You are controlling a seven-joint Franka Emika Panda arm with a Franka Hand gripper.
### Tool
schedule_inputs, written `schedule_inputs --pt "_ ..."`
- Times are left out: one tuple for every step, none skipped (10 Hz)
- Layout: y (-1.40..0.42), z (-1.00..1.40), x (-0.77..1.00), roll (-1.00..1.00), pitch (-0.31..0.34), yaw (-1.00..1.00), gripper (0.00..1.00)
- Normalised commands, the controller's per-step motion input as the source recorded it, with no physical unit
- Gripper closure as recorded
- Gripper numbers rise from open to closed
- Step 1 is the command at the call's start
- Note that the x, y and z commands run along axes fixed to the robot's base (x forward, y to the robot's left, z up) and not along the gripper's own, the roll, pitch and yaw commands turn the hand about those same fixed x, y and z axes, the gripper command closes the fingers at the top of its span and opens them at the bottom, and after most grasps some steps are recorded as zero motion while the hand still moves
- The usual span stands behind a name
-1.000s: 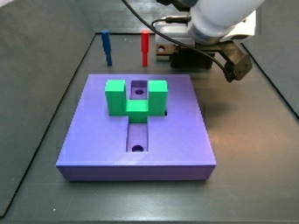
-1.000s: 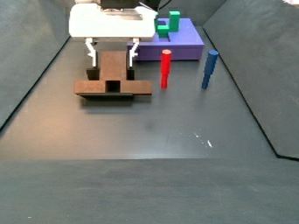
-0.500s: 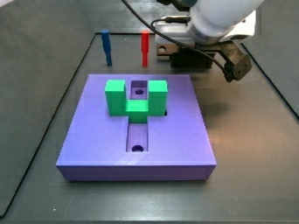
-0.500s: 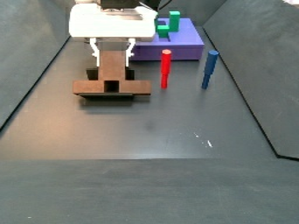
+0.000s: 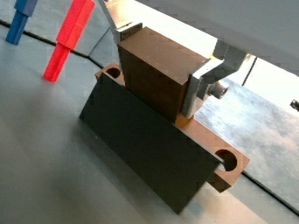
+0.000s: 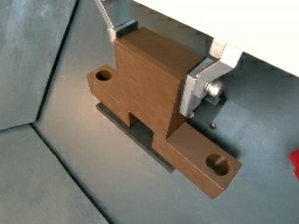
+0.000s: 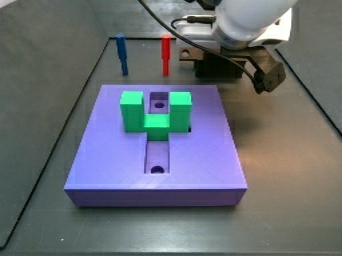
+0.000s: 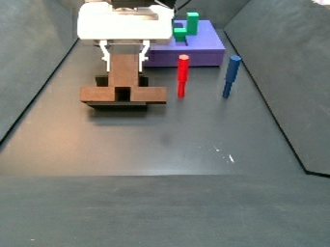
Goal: Pick up the brown object. Move up. Place the brown object on the fixture. Regrasp the brown object. Move to above the board. Insert the brown object.
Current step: Regrasp the brown object, then move to above the board.
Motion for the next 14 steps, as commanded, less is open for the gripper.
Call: schedule_inputs --pt "0.0 0.0 0.0 0.0 0.0 0.0 1.0" --pt "0.0 0.0 0.0 0.0 0.0 0.0 1.0" --pt "0.0 0.0 0.0 0.0 0.0 0.0 1.0" --pt "0.0 0.0 0.0 0.0 0.0 0.0 1.0" --pt "0.0 0.0 0.0 0.0 0.0 0.0 1.0" --pt "0.0 0.0 0.0 0.0 0.0 0.0 1.0" --pt "0.0 0.0 0.0 0.0 0.0 0.0 1.0" --pt "0.0 0.0 0.0 0.0 0.0 0.0 1.0" --pt "0.0 1.4 0.0 0.0 0.0 0.0 1.0" --pt "-0.02 1.4 0.02 0.0 -0.018 0.08 1.0" --pt "-0.02 1.4 0.0 -0.01 -0.026 0.06 1.0" --pt "-0.02 1.4 0.02 0.02 -0.029 0.04 1.0" --pt "-0.04 1.4 0.03 0.02 0.012 0.01 1.0" --pt "-0.03 1.4 0.03 -0.01 0.017 0.0 1.0"
